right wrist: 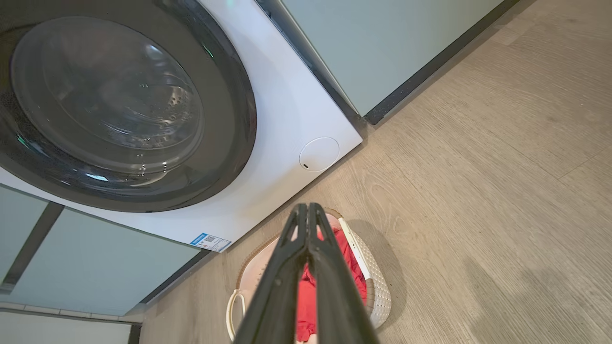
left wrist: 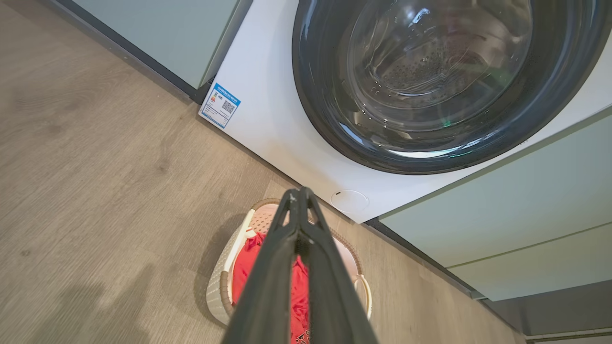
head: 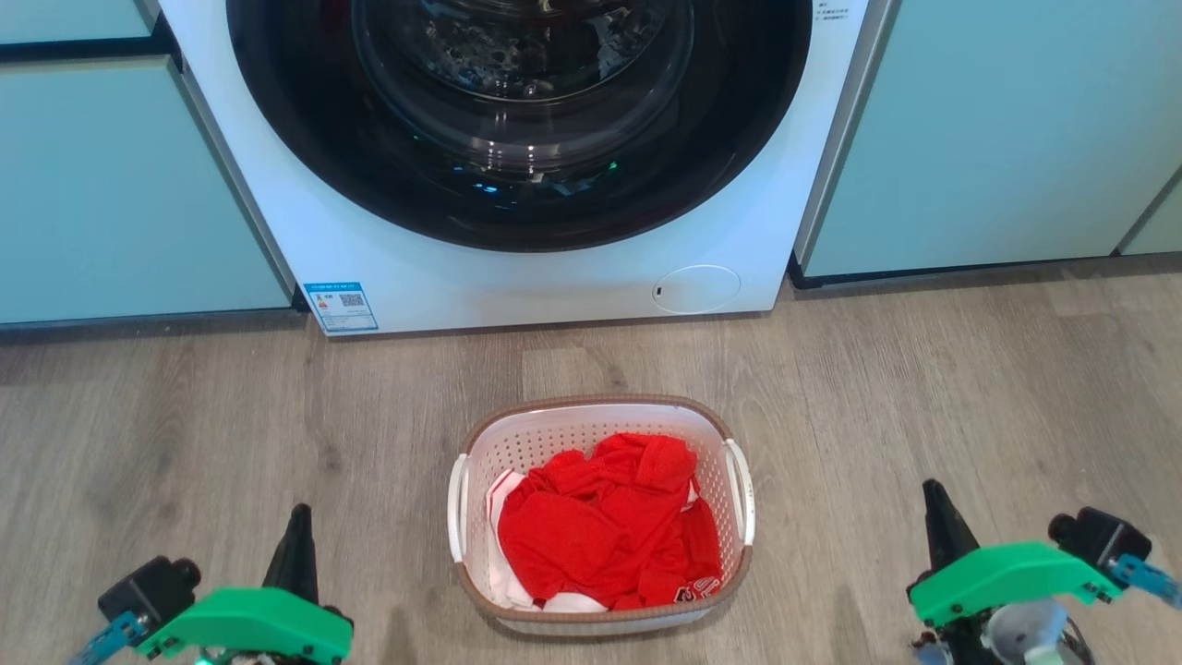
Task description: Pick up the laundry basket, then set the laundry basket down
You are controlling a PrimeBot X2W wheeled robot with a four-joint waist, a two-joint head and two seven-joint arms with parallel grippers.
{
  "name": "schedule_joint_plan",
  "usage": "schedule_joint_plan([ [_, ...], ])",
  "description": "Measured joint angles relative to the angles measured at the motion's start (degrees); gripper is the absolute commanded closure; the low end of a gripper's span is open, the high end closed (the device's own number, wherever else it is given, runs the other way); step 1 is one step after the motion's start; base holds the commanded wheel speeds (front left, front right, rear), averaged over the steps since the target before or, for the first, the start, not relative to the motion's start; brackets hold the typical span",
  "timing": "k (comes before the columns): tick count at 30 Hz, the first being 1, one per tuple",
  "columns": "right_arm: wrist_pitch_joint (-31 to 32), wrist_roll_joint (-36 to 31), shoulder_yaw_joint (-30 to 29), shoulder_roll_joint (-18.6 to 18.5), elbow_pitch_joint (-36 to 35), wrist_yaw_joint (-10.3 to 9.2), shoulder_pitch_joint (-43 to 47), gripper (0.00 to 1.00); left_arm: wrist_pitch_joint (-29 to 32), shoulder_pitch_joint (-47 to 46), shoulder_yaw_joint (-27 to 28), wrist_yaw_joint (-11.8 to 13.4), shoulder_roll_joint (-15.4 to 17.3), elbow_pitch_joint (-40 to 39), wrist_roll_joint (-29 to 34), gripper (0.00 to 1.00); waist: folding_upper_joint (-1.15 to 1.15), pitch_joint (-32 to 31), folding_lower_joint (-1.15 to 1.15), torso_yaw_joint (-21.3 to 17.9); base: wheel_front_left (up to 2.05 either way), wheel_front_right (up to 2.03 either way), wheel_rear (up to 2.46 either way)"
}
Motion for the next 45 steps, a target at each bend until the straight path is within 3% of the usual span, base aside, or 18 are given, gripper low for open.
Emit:
schedule_joint_plan([
  [45,7.1,28.8,-5.3,-0.4,-1.0,0.00,-2.5,1.00,7.4,-4.9,4.0,-4.0,0.0,1.1,-30.2,1.00,0.00,0.1,0.01,-0.1,0.00,0.00,0.00],
])
